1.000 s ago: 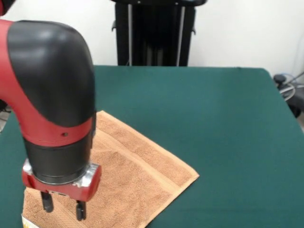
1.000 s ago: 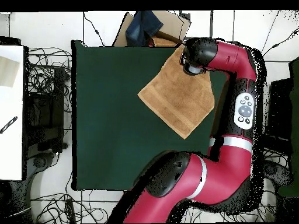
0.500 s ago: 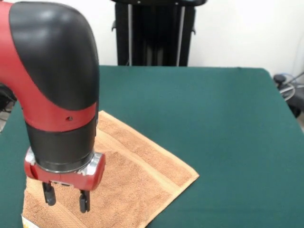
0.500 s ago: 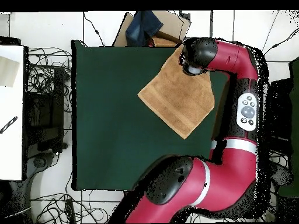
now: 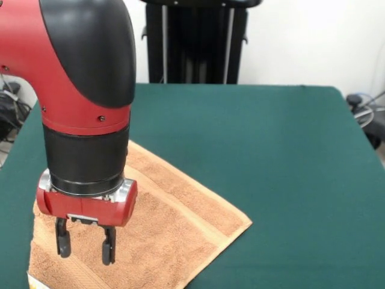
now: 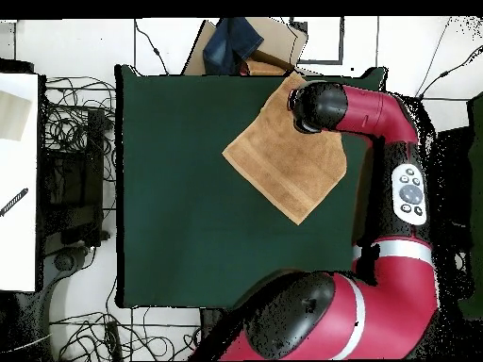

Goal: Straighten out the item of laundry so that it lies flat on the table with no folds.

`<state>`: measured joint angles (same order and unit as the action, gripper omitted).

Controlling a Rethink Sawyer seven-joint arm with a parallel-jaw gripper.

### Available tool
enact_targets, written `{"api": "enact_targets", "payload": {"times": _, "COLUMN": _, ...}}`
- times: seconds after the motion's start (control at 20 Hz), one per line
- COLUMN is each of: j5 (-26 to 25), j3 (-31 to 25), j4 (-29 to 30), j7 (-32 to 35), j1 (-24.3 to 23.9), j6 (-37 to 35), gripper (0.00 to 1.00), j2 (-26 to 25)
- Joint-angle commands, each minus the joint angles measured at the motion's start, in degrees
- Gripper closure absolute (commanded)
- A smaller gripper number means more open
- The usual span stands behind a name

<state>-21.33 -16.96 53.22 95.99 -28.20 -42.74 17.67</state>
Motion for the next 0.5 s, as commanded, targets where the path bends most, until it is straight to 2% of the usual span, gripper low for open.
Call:
{"api": "enact_targets", "payload": {"times": 0.05, "j5": -1.67, "j3": -0.46, "j4": 13.18, "j7": -0.33, "j1": -1.04, "j6": 4.89, "gripper": 0.00, "j2": -0.61}}
{"api": "enact_targets", "payload": {"times": 0.5, "j5": -1.37, "j3": -0.80, "j4": 16.85, "j7": 1.85, "j1": -2.24, "j6": 10.15, "gripper": 0.00, "j2": -1.31}}
